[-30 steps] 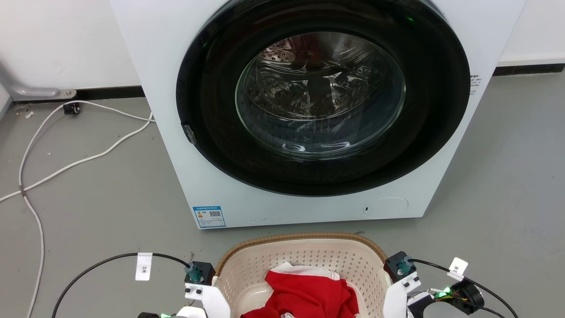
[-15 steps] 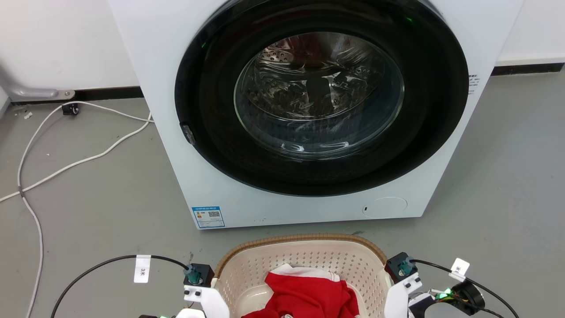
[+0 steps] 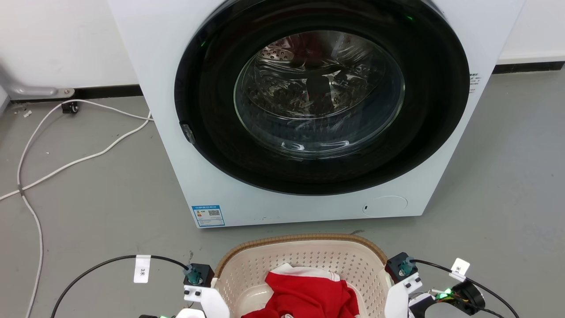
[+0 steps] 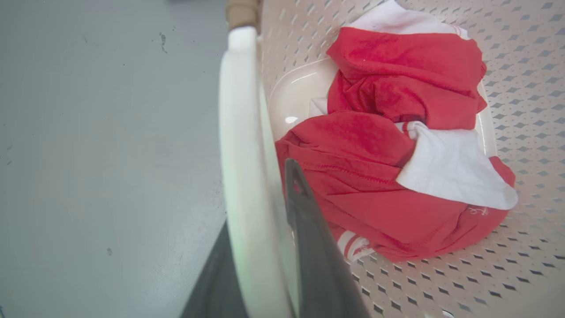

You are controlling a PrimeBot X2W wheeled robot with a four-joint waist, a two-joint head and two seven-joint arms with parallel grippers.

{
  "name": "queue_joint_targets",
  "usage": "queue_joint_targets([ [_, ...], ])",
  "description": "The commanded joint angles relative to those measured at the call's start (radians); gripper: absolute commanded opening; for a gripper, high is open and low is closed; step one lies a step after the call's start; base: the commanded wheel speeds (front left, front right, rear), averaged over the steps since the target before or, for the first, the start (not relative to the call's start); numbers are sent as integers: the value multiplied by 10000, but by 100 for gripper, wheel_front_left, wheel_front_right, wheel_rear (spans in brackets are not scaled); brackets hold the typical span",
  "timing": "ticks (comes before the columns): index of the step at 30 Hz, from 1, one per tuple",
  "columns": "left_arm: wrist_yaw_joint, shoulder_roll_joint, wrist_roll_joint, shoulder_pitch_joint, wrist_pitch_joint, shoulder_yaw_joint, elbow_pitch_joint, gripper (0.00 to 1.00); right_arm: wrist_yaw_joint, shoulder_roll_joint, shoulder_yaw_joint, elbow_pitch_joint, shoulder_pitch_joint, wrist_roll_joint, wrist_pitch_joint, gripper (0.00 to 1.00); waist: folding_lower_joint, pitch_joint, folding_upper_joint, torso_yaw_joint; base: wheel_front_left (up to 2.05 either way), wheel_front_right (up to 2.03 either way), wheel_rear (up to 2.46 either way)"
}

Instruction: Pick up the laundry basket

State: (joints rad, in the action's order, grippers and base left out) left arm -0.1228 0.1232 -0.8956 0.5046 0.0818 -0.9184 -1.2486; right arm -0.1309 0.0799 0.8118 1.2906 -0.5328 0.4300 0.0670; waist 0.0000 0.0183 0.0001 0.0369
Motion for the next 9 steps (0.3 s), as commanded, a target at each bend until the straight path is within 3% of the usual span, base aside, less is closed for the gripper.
queue_joint_targets([
  [1,-127,-15,-28,158,-60,-83,51,0,5,61,72,-46,-150,-2,-41,0,0,-9,-1,-4,0,0,0],
  [9,-127,15,-197,188,-100,-280,17,0,3,78,213,-45,-167,154,-71,0,0,-48,-1,-21,0,0,0],
])
